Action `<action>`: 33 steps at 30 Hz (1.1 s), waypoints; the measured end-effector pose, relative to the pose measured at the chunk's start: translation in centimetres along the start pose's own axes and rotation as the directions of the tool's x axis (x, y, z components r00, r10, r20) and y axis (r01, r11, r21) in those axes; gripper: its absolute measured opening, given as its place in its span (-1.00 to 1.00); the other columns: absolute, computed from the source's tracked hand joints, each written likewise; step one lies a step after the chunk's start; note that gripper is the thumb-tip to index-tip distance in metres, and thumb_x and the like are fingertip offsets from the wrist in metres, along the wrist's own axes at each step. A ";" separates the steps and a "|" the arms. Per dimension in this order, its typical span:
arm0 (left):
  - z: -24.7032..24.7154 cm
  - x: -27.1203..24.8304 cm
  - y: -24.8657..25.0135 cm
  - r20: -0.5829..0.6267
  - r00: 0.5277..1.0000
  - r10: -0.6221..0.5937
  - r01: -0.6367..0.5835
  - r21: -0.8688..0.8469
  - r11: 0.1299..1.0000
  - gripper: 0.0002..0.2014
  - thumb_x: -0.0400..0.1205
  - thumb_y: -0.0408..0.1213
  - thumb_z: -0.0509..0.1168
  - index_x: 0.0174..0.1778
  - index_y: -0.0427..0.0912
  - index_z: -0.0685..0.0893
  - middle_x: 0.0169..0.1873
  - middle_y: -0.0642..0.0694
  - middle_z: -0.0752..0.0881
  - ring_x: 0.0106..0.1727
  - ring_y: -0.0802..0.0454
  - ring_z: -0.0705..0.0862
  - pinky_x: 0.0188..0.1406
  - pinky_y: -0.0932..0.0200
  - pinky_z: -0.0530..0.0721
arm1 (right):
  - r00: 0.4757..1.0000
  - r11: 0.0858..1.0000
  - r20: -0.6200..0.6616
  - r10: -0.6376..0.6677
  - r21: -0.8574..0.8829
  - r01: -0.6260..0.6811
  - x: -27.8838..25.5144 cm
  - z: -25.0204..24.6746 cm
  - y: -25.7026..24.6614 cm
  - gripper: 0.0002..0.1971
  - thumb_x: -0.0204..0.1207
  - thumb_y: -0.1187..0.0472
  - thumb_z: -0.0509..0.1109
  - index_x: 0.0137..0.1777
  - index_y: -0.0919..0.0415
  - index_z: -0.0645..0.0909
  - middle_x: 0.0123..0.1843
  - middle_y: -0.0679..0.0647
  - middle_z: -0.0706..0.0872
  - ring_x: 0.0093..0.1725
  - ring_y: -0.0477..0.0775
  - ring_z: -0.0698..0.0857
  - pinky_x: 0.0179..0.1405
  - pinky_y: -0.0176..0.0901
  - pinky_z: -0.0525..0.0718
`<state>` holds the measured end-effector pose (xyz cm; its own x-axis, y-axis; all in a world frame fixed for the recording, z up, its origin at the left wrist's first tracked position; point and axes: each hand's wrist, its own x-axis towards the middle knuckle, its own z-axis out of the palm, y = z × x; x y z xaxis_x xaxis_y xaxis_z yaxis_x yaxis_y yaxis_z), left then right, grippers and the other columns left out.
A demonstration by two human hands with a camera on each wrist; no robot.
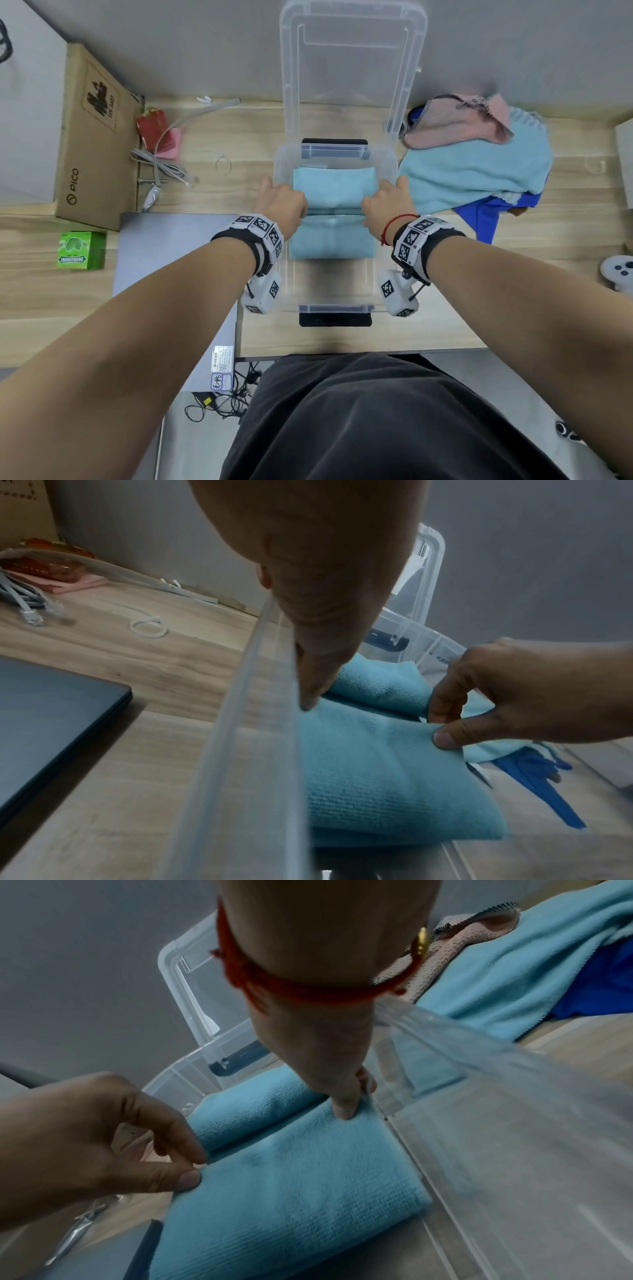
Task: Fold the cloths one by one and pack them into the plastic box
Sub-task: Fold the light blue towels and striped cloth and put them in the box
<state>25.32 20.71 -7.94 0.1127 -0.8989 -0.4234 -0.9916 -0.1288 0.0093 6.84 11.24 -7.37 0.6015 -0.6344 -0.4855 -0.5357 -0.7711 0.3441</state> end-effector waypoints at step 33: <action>-2.3 0.5 1.6 0.105 0.984 -0.140 0.154 -0.137 0.979 -0.91 0.48 -0.26 0.37 -0.29 0.04 0.70 -0.21 0.06 0.76 -0.06 -0.09 0.68 0.26 -0.14 0.39 | 0.957 0.838 -0.238 -0.167 0.478 0.265 -1.7 -1.7 4.9 -0.78 0.54 0.12 0.26 0.06 -0.02 0.71 -0.01 -0.02 0.77 0.08 0.15 0.68 0.04 0.01 0.65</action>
<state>23.96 19.13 -6.02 0.2433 -0.8227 -0.5137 -0.9443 -0.3219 0.0681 4.20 8.47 -3.51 0.8058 -0.4912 -0.3307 -0.5727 -0.7885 -0.2244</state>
